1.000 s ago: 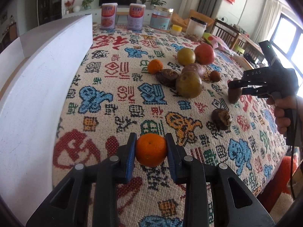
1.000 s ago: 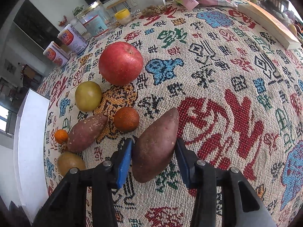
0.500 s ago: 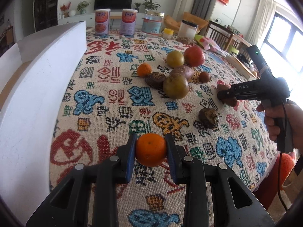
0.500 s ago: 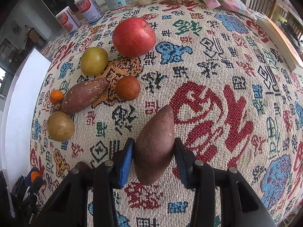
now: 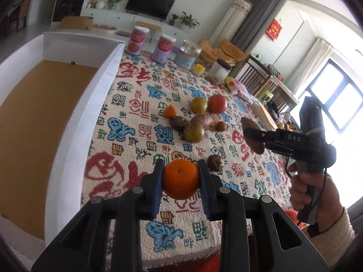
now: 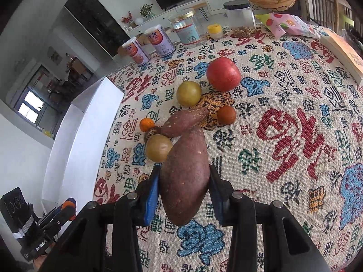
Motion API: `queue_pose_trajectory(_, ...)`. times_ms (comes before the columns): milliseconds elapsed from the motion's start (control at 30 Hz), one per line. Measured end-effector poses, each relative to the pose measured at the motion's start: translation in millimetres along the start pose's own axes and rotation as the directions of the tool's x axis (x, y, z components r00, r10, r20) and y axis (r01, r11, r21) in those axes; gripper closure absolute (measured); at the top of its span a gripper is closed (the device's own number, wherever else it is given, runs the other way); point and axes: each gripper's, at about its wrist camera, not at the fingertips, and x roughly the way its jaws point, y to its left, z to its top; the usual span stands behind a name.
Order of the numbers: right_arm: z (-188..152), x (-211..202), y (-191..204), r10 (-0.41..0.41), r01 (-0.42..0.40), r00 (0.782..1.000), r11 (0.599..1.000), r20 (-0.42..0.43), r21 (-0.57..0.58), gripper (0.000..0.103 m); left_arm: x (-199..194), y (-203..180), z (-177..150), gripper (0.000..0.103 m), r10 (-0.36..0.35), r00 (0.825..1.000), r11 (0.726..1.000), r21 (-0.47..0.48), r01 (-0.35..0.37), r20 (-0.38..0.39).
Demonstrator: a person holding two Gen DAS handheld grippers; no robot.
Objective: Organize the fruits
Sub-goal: 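Lift the orange and sweet potato and carry both toward the white box, then open the left tool dropping the orange while the right tool releases the sweet potato into the box, then move both tools back over the fruits on the table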
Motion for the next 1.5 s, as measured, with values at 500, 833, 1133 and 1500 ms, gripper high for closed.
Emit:
queue_pose_trajectory(500,-50,96,304,0.376,-0.429,0.901,0.846,-0.218,-0.315,0.063,-84,176,17,0.074,0.513,0.856,0.839,-0.249,-0.484,0.066)
queue_pose_trajectory(833,-95,166,340,0.272,-0.383,0.911,0.835,-0.309,-0.395,0.062,-60,209,4,0.068,0.589,0.808,0.780,-0.262,-0.569,-0.003)
queue_pose_trajectory(1133,-76,96,279,0.307,-0.316,0.947,0.850,-0.091,-0.422,0.038,-51,147,17,0.026,0.533,0.840,0.839,-0.194,-0.509,0.103)
queue_pose_trajectory(1500,-83,20,8,-0.286,0.358,0.913,0.903,0.291,-0.237,0.003,62,-4,-1,0.020,0.203,0.979,0.975,0.096,-0.202,-0.003)
